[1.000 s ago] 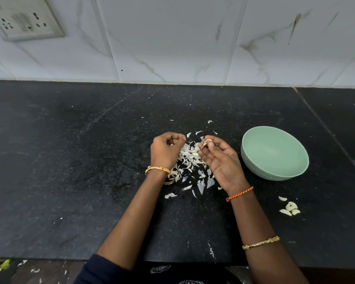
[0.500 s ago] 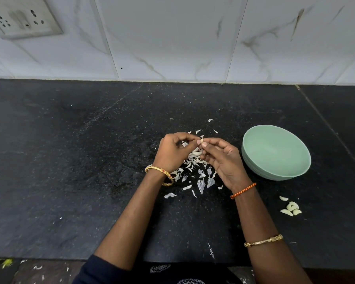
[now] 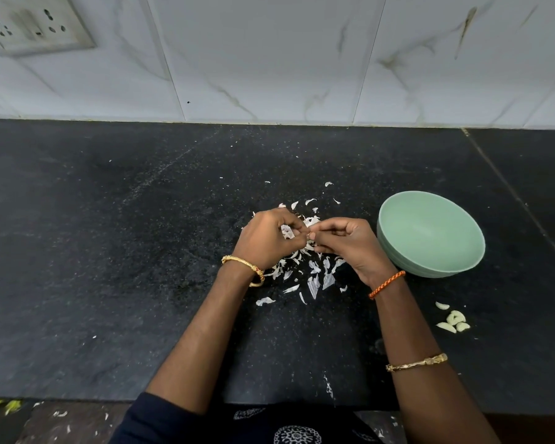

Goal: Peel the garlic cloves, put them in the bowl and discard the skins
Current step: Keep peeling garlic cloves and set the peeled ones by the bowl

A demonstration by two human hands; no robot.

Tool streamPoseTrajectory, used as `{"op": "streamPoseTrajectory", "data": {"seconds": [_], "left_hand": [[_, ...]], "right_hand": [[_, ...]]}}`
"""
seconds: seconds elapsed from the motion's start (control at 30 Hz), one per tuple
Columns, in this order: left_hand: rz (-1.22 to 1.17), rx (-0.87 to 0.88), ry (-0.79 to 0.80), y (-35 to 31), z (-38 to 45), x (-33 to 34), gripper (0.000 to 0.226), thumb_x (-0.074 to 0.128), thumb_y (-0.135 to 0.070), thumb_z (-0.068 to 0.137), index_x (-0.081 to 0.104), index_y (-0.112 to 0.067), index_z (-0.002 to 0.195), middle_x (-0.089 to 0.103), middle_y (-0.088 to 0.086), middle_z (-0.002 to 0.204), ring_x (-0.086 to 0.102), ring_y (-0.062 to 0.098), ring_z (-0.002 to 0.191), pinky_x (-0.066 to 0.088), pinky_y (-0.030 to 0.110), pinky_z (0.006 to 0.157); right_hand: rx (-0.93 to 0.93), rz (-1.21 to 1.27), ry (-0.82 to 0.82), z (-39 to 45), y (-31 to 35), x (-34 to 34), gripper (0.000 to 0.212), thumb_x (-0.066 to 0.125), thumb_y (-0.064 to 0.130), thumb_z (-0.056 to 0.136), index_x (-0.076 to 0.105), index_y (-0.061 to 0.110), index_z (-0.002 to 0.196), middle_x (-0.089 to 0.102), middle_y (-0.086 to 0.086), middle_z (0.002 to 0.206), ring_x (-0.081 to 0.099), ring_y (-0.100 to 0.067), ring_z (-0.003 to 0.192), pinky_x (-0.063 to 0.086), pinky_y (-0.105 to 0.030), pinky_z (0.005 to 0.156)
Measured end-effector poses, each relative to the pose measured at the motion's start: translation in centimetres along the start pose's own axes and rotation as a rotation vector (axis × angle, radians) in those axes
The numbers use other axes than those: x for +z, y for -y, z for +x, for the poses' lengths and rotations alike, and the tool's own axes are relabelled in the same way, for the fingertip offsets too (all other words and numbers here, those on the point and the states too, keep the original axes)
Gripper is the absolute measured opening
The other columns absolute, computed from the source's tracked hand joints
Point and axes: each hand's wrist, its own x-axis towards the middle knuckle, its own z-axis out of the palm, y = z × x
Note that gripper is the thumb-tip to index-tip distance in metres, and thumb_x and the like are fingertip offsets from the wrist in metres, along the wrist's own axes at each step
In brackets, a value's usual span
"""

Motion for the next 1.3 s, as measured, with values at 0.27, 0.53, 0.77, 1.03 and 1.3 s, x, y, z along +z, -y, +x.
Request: {"op": "streamPoseTrajectory", "data": {"seconds": [0.27,0.53,0.77,1.03,1.3], "left_hand": [[0.079,-0.025,-0.020,-0.1,0.2,0.7,0.004,0.067,-0.020,0.080,0.067,-0.016,0.084,0.061,-0.010,0.082,0.047,-0.011,0.059,0.028,0.017,0.053],[-0.191,-0.102,0.065,-0.2,0.3,0.7,0.003,0.066,-0.010,0.085,0.068,-0.009,0.084,0.055,-0.009,0.065,0.038,-0.002,0.039,0.027,0.008,0.042],[-0.139,-0.144,0.043,-0.4,0.3,1.2,0.010,0.064,-0.010,0.084,0.058,-0.015,0.079,0.054,-0.010,0.068,0.046,-0.005,0.045,0.032,0.012,0.048],[0.096,-0.164,0.021,-0.9,0.0,1.8,0.010,0.051,-0.029,0.093,0.049,-0.019,0.092,0.056,-0.005,0.091,0.052,0.013,0.075,0.038,0.030,0.066],[0.201,-0.114,-0.045,-1.3,0.0,1.1,0.015,0.047,-0.027,0.096,0.049,-0.013,0.100,0.056,0.002,0.105,0.058,0.022,0.085,0.043,0.035,0.071]], "right_hand": [[0.012,0.089,-0.043,0.0,-0.3,0.6,0.008,0.069,0.001,0.083,0.071,0.006,0.089,0.072,-0.007,0.083,0.068,-0.009,0.074,0.057,-0.022,0.066],[-0.012,0.104,-0.056,-0.3,-0.3,1.0,0.011,0.065,-0.006,0.084,0.070,0.004,0.087,0.071,-0.010,0.081,0.070,-0.011,0.069,0.058,-0.021,0.064],[0.087,0.273,-0.027,-0.2,0.2,1.2,0.010,0.066,-0.005,0.082,0.068,0.001,0.090,0.071,-0.017,0.091,0.072,-0.020,0.082,0.058,-0.024,0.069],[0.095,0.283,-0.121,-0.3,0.6,1.2,0.045,0.073,-0.006,0.077,0.056,0.006,0.117,0.068,-0.023,0.094,0.072,-0.020,0.078,0.057,-0.023,0.067],[0.116,0.152,-0.075,-0.3,1.0,0.4,0.058,0.076,-0.011,0.072,0.049,0.013,0.117,0.068,-0.026,0.095,0.072,-0.030,0.082,0.060,-0.030,0.072]]}}
